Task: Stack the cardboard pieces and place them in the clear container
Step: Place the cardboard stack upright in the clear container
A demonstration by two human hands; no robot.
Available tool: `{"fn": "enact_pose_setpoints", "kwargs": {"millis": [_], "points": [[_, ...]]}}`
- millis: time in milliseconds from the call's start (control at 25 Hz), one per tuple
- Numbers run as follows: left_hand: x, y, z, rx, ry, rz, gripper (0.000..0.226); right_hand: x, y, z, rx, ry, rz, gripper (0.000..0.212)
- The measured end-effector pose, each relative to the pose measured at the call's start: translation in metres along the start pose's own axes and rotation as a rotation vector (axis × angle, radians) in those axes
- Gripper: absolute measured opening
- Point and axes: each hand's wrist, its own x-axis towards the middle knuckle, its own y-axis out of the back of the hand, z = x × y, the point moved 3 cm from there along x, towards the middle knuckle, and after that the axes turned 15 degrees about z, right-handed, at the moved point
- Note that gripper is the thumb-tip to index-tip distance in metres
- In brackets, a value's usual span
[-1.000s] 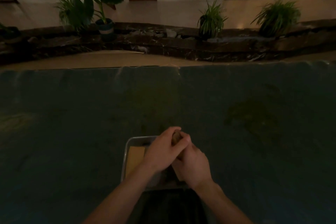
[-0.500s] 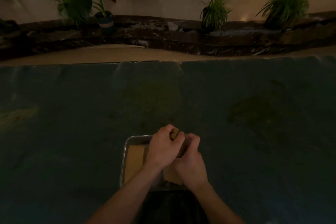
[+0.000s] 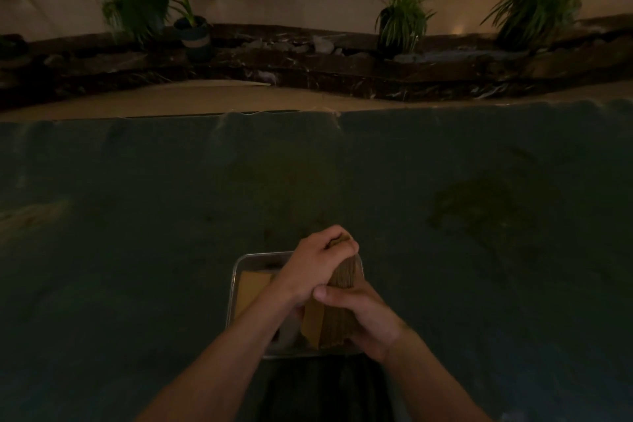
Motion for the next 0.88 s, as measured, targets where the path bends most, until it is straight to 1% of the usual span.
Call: {"fn": "enact_pose_setpoints", "kwargs": {"millis": [40, 80, 120, 160, 200, 280, 320, 360, 400, 440, 480, 520, 560, 600, 640, 680, 720, 760, 800, 840, 880], "points": [[0.006, 0.000, 0.001, -0.009, 0.009, -0.007, 0.019, -0.001, -0.001, -0.001, -0.006, 0.031, 0.002, 0.077], [0.006, 0.002, 0.003, 0.032, -0.001, -0.020, 0.024, -0.002, -0.003, -0.001, -0.022, 0.059, 0.001, 0.075], [0.007, 0.006, 0.006, 0.022, 0.045, -0.003, 0.032, -0.002, -0.004, -0.004, -0.063, 0.093, 0.012, 0.072], [0.008, 0.011, 0.004, -0.021, 0.097, 0.070, 0.042, -0.002, -0.005, -0.008, -0.122, 0.143, 0.054, 0.071], [0.002, 0.014, 0.000, -0.159, 0.156, 0.149, 0.051, -0.002, -0.005, -0.012, -0.175, 0.210, 0.128, 0.075], [-0.011, 0.014, -0.022, -0.510, 0.292, 0.325, 0.059, -0.002, -0.007, -0.022, -0.182, 0.389, 0.292, 0.086], [-0.019, 0.004, -0.038, -0.631, 0.326, 0.339, 0.062, -0.004, -0.010, -0.024, -0.185, 0.495, 0.347, 0.087], [-0.034, -0.002, -0.047, -0.573, 0.384, 0.385, 0.060, -0.006, -0.014, -0.023, -0.222, 0.582, 0.386, 0.084], [-0.048, -0.005, -0.054, -0.520, 0.242, 0.328, 0.048, -0.009, -0.020, -0.018, -0.287, 0.629, 0.420, 0.082], [-0.051, -0.002, -0.052, -0.554, 0.276, 0.307, 0.038, -0.010, -0.026, -0.013, -0.365, 0.644, 0.461, 0.082], [-0.063, -0.008, -0.043, -0.546, 0.307, 0.228, 0.051, -0.011, -0.029, -0.009, -0.425, 0.646, 0.505, 0.081], [-0.063, -0.014, -0.035, -0.507, 0.230, 0.165, 0.064, -0.011, -0.030, -0.006, -0.448, 0.649, 0.528, 0.080], [-0.063, -0.011, -0.021, -0.397, 0.112, 0.215, 0.067, -0.010, -0.031, -0.005, -0.441, 0.663, 0.531, 0.080], [-0.062, -0.003, -0.017, -0.410, -0.028, 0.301, 0.064, -0.010, -0.030, -0.006, -0.414, 0.681, 0.537, 0.080], [-0.060, 0.000, -0.029, -0.603, -0.011, 0.232, 0.061, -0.010, -0.028, -0.006, -0.393, 0.698, 0.540, 0.080], [-0.062, -0.002, -0.031, -1.003, 0.144, 0.055, 0.061, -0.009, -0.028, -0.007, -0.385, 0.703, 0.542, 0.079], [-0.060, -0.002, -0.021, -1.268, 0.246, 0.071, 0.067, -0.010, -0.028, -0.007, -0.390, 0.699, 0.557, 0.079], [-0.057, -0.007, -0.028, -1.411, 0.495, 0.041, 0.075, -0.009, -0.028, -0.006, -0.401, 0.695, 0.573, 0.078], [-0.056, -0.012, -0.034, -1.389, 0.656, 0.100, 0.077, -0.007, -0.027, -0.006, -0.404, 0.692, 0.584, 0.076], [-0.052, -0.014, -0.039, -1.280, 0.660, 0.133, 0.075, -0.004, -0.025, -0.006, -0.396, 0.678, 0.603, 0.074], [-0.050, -0.010, -0.037, -1.177, 0.627, 0.189, 0.068, -0.001, -0.020, -0.006, -0.386, 0.654, 0.627, 0.072]]}}
